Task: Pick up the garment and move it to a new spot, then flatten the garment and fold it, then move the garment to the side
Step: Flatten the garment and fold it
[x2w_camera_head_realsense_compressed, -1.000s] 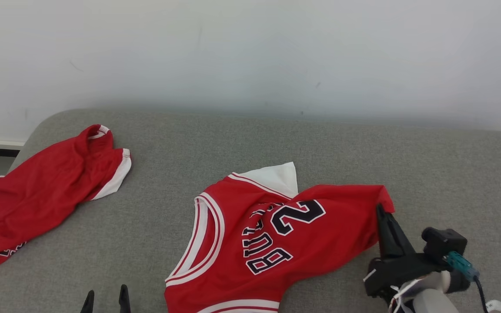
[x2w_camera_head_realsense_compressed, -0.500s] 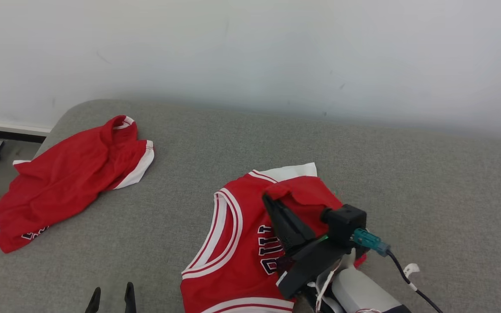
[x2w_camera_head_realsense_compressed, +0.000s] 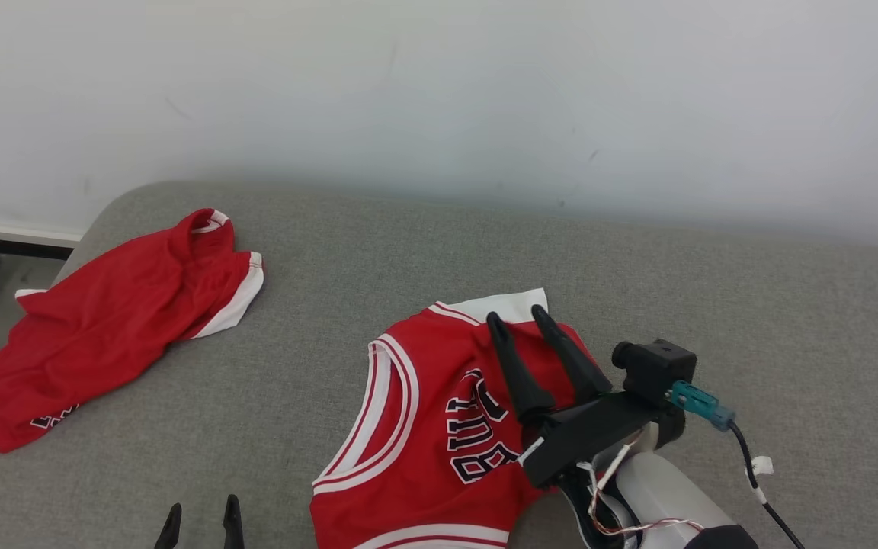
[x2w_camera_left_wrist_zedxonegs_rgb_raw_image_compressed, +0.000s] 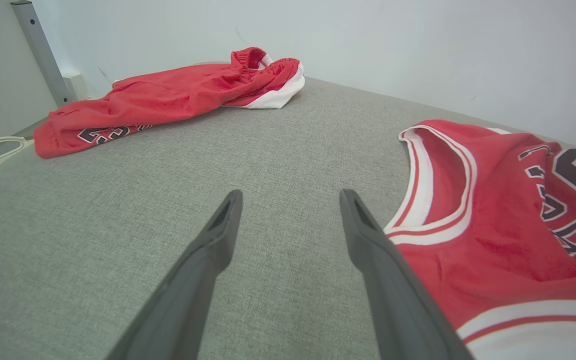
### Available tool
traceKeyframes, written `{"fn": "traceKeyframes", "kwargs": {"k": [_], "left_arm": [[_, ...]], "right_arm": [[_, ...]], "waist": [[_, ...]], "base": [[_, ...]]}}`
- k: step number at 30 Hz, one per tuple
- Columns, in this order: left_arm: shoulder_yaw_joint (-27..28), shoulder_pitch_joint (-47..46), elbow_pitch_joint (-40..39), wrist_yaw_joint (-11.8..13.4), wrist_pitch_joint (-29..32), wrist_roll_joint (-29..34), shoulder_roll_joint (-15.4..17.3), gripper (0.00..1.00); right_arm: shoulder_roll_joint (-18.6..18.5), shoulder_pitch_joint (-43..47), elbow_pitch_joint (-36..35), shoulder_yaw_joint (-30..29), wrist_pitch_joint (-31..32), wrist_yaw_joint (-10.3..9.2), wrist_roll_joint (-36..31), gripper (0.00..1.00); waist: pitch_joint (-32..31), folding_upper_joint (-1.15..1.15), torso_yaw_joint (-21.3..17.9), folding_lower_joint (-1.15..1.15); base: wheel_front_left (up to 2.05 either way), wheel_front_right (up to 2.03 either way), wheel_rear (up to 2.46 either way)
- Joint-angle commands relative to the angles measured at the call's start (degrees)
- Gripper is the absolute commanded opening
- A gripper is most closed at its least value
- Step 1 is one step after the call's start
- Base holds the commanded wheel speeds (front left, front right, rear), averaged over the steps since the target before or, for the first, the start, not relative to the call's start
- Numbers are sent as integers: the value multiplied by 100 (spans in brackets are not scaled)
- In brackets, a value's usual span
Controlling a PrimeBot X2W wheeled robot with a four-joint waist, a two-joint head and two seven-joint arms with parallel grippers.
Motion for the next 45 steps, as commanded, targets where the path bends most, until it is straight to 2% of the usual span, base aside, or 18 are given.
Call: {"fn": "traceKeyframes", "kwargs": {"k": [1, 8, 13, 23, 31, 32, 33, 34, 35, 39, 45], "left_arm": [[15, 74, -13, 1, -20, 9, -14, 100], [102, 89, -37, -64, -20, 49, -50, 100], [142, 81, -53, -91, -20, 89, -71, 100], [201, -63, -3, -193, -20, 162, -86, 100], [226, -154, 46, -225, -20, 230, -127, 100], [244, -153, 50, -231, -20, 233, -128, 100], [259, -152, 53, -240, -19, 236, -130, 100], [271, -150, 59, -248, -20, 239, -133, 100], [284, -149, 62, -245, -20, 241, -137, 100], [323, -132, 68, -243, -20, 254, -165, 100], [327, -182, 110, -290, -20, 291, -192, 100]], "right_arm": [[-7, 129, -26, -98, 0, -13, -106, 100], [-144, 1044, -569, -1107, 0, -13, -785, 100], [-289, 1512, -439, -1496, 0, -13, -1605, 100], [-164, 1242, 722, -1530, 0, -13, -2256, 100], [-93, 552, 2199, -1595, 4, -13, -2890, 100], [-81, 503, 2381, -1613, 5, -13, -2915, 69], [-73, 464, 2549, -1622, 4, -13, -2929, 30], [-61, 400, 2651, -1626, 3, -13, -2930, 9], [-53, 315, 2723, -1637, 4, -13, -2917, 0], [-161, 35, 2764, -1775, 2, -13, -2882, 0], [-802, -699, 2785, -2159, 1, -13, -3016, 0]], "waist": [[-25, 0, -36, 0], [-51, 0, -105, 0], [11, 0, -149, 0], [163, 0, -57, 0], [235, 0, 94, 0], [236, 0, 104, 0], [236, 0, 112, 0], [236, 0, 117, 0], [236, 0, 119, 0], [241, 0, 97, 0], [245, 0, 107, 0]], "base": [[0, 0, 0], [0, 0, 0], [0, 0, 0], [0, 0, 0], [0, 0, 0], [0, 0, 0], [0, 0, 0], [0, 0, 0], [0, 0, 0], [0, 0, 0], [0, 0, 0]]}}
